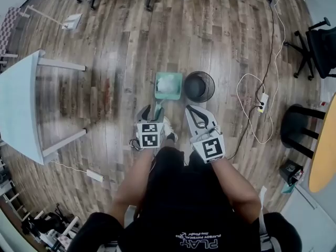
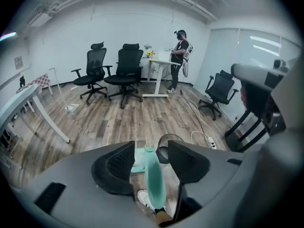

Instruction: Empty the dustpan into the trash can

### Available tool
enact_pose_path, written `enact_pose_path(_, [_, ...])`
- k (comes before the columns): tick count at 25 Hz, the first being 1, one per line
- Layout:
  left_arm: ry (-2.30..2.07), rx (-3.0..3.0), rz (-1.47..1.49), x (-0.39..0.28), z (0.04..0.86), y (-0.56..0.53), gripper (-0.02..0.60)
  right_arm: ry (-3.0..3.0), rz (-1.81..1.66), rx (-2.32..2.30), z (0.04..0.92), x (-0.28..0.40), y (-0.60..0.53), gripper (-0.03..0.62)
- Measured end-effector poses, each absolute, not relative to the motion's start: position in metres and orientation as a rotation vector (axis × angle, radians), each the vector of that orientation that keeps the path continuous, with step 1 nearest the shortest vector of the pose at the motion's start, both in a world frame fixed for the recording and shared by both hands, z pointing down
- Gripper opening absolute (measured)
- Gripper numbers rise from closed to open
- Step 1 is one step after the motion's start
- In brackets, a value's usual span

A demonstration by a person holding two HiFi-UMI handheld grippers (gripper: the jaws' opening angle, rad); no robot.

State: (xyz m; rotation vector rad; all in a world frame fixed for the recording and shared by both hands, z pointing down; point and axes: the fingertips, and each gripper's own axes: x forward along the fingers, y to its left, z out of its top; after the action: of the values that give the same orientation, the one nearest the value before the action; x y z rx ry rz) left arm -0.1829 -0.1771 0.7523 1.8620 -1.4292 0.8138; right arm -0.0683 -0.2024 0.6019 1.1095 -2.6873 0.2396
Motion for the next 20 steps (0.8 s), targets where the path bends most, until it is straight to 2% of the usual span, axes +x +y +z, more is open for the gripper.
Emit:
enact_pose_path(3, [-1.374, 1.839, 0.874, -0.180, 0.781, -0.176, 0.239, -2.682, 0.242, 1.111, 0.604, -0.067, -0.204, 0.023])
enact_pose_path(11, [-1.297, 1.687, 0.832, -0.177, 0.833, -0.174, 0.241, -2.672, 0.255, 1.103, 0.615, -0.062, -0.203, 0.023])
enact_pose_path(20, [-1.329, 1.672, 0.825, -0.181, 0.845, -0.185, 0.239, -2.684, 0.286, 1.126, 0.614, -0.064, -0.198, 0.023])
